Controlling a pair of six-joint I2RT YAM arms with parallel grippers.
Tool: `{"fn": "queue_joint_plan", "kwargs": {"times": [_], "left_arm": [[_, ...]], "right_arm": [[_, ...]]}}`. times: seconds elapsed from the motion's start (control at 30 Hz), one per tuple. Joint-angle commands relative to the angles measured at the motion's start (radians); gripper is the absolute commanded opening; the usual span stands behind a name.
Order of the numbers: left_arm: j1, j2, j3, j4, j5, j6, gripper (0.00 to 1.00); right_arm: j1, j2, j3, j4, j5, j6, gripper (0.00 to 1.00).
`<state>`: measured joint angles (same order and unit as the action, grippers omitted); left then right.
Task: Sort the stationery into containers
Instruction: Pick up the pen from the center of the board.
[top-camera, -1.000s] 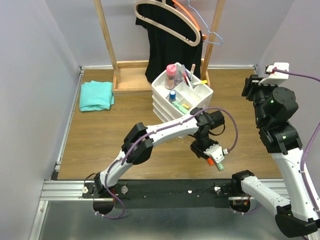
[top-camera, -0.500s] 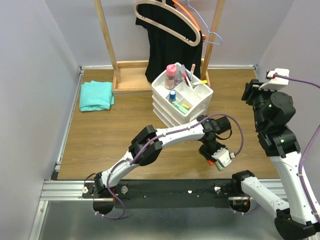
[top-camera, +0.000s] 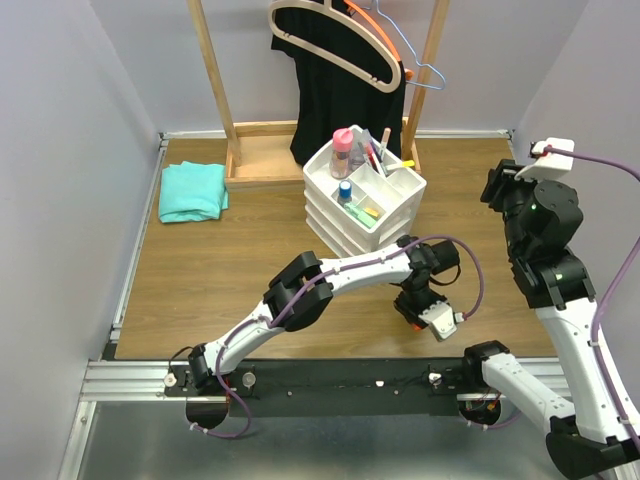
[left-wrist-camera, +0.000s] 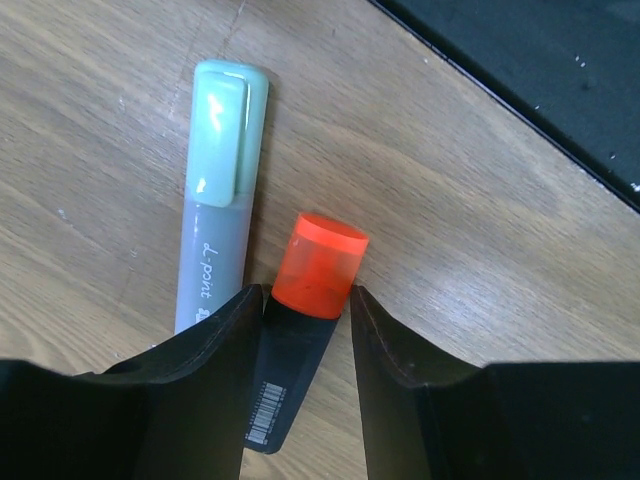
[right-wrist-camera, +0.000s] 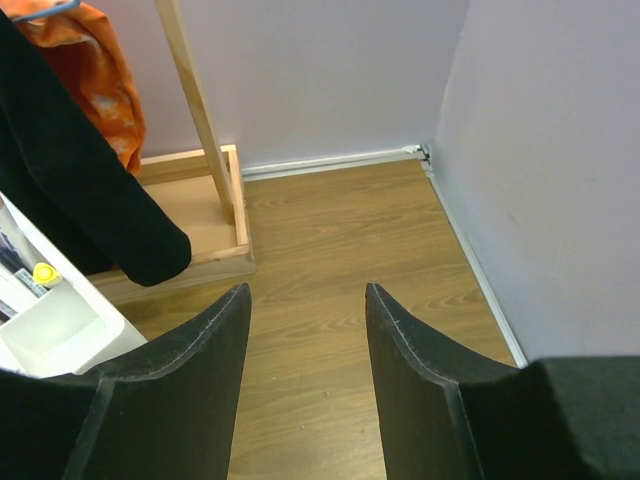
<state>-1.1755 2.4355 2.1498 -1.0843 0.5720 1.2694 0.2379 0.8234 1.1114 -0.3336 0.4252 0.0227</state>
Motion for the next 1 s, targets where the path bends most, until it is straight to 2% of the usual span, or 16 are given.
{"fn": "queue_joint_plan", "kwargs": {"times": [0.0, 0.27, 0.4, 0.5, 0.63, 0.8, 0.87, 0.97], "left_arm": [[-0.006, 0.027, -0.024, -0.019, -0.049, 0.031, 0.47], [-0.004, 0.023, -0.11, -0.011, -0.115, 0.033, 0.4], [-0.004, 0.017, -0.104, -0.06, -0.116, 0.03, 0.19], [0.014, -0.025, -0.05, -0.127, -0.052, 0.03, 0.1], [0.02, -0.119, 0.025, -0.189, 0.009, 0.022, 0.06], [0.023, -0.257, 0.139, -0.171, 0.089, -0.103, 0.0], [0.036, -0.294, 0.174, -0.088, 0.112, -0.217, 0.0], [0.053, -0.369, 0.177, 0.007, 0.134, -0.297, 0.0]], "right_arm": [[-0.012, 0.013, -0.009, -0.01, -0.022, 0.029, 0.57], [-0.014, 0.048, 0.016, -0.012, -0.032, 0.043, 0.57], [-0.02, 0.057, 0.045, -0.031, -0.031, 0.04, 0.57], [-0.025, 0.063, 0.07, -0.05, -0.025, 0.028, 0.57], [-0.035, 0.079, 0.119, -0.068, -0.016, 0.02, 0.56], [-0.038, 0.057, 0.085, -0.056, -0.016, -0.013, 0.56], [-0.038, 0.046, 0.055, -0.054, -0.019, -0.015, 0.56], [-0.038, 0.037, 0.035, -0.065, -0.014, -0.014, 0.56]]}}
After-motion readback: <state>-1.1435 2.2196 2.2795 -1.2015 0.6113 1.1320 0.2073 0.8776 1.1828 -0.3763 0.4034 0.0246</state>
